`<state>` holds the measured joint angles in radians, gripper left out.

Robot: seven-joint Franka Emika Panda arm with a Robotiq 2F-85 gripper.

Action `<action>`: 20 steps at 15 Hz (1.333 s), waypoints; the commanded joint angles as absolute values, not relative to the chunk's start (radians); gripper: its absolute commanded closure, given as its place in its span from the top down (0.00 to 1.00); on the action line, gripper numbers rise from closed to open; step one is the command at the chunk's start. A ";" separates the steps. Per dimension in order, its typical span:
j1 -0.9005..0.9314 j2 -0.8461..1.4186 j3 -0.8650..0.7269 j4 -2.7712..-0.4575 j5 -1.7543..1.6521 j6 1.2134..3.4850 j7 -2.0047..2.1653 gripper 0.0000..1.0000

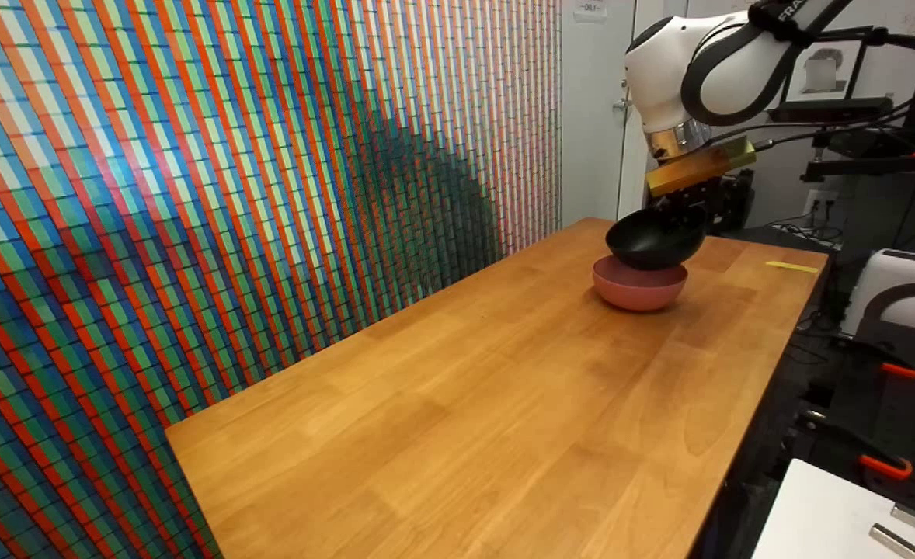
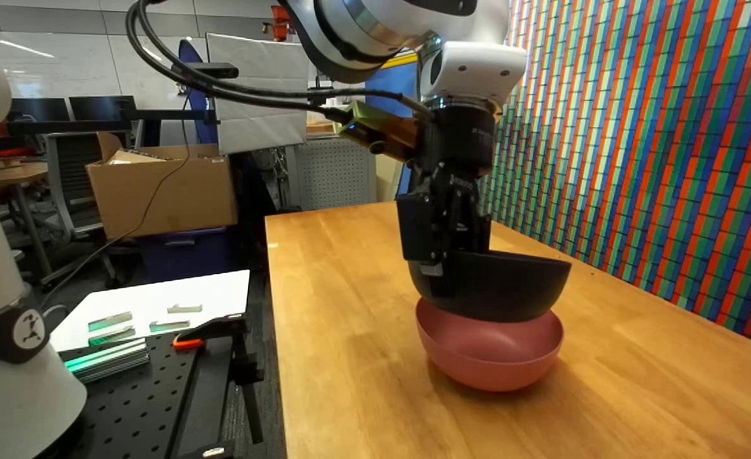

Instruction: Put the black bowl in the peach bowl

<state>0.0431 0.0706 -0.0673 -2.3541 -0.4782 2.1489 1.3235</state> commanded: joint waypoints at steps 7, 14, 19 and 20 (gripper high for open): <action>0.034 0.071 -0.044 -2.366 -0.538 2.243 1.356 0.29; 0.031 0.082 -0.048 -2.373 -0.520 2.283 1.341 0.69; 0.041 0.049 -0.034 -2.375 -0.500 2.300 1.308 1.00; 0.046 0.040 -0.028 -2.371 -0.498 2.301 1.301 1.00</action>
